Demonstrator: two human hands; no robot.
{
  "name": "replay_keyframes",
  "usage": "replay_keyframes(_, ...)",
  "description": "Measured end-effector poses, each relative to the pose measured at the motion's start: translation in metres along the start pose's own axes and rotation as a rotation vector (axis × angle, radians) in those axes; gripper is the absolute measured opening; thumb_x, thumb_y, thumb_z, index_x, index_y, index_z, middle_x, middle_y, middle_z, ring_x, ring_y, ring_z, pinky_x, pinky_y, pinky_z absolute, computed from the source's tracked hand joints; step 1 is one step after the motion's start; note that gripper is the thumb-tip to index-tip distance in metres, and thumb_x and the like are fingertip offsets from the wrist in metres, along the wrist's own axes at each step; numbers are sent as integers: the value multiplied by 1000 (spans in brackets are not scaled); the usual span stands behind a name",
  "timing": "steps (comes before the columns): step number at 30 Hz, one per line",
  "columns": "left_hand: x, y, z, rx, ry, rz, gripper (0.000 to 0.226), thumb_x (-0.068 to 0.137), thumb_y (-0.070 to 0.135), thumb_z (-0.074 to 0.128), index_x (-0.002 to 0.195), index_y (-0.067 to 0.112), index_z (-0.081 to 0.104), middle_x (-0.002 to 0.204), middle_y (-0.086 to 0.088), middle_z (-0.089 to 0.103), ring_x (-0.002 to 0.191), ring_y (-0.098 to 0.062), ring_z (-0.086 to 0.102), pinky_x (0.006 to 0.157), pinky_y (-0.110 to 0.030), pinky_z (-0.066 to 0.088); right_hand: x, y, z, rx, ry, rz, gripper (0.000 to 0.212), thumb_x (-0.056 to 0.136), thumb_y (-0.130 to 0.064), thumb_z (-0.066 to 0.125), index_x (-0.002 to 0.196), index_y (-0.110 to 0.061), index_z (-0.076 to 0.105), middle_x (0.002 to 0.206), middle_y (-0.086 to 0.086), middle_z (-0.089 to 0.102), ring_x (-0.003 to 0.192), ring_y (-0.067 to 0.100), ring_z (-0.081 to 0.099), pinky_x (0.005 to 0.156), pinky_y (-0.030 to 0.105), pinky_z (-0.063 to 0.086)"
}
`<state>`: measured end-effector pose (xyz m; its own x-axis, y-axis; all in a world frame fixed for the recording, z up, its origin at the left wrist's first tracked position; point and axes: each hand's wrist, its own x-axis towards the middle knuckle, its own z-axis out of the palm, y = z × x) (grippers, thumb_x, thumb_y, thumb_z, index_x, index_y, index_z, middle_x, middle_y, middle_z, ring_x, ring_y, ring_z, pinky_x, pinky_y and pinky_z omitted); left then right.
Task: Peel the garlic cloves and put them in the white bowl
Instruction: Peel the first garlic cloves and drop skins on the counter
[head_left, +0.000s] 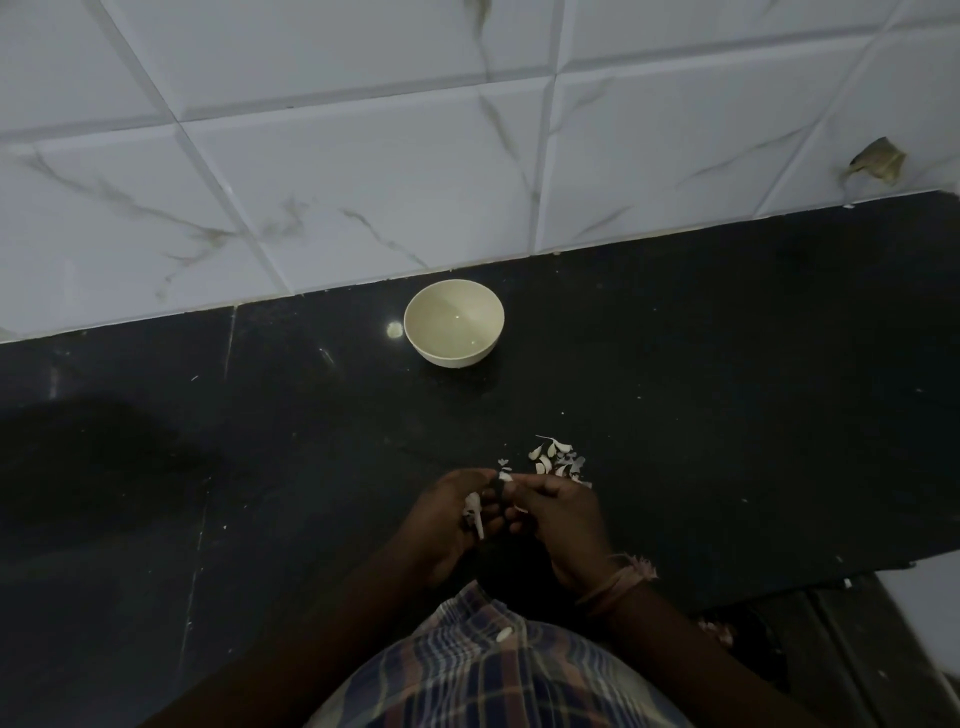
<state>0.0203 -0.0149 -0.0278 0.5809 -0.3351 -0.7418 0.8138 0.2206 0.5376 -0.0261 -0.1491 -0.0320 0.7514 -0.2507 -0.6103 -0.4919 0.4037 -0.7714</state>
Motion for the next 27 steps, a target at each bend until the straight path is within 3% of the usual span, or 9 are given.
replay_keyframes(5,10,-2,1,41,86,7,22,100,7,53,118,0,64,102,-17,62,87,-26,64,78,-36,59,15,-7,-17,-33,224,-47,7,90,-8,73,94,-3,74,78,13,73,64,18,66,58,29,56)
replay_keyframes(9,7,3,2,23,80,-7,45,91,-13,30,123,-3,60,118,-21,62,103,-31,65,80,-35,57,30,-11,-34,-60,330,-56,6,92,-5,70,93,0,73,77,14,71,62,19,66,59,30,56)
replay_keyframes(13,7,5,3,5,77,-11,48,93,-14,28,130,-4,56,125,-24,61,110,-33,65,81,-35,56,32,-11,-30,2,307,-21,11,93,6,61,89,6,71,72,15,70,59,20,67,57,26,58)
replay_keyframes(20,5,5,-2,59,83,21,36,101,-11,39,125,4,61,122,-19,67,110,-27,69,83,-34,59,20,-7,-30,63,356,-82,10,99,-2,59,101,-2,68,88,17,73,68,22,70,54,22,59)
replay_keyframes(23,4,0,-4,28,93,39,28,101,-5,49,124,4,62,119,-18,71,107,-25,71,75,-31,60,13,5,-33,-93,387,-186,12,101,-6,56,101,-6,68,90,13,73,72,19,72,59,22,59)
replay_keyframes(27,1,-4,-7,30,107,97,25,99,0,57,122,5,65,116,-15,73,99,-21,70,72,-27,59,2,23,-20,-347,181,-216,14,101,-12,58,109,-11,70,98,6,74,82,13,72,74,26,60)
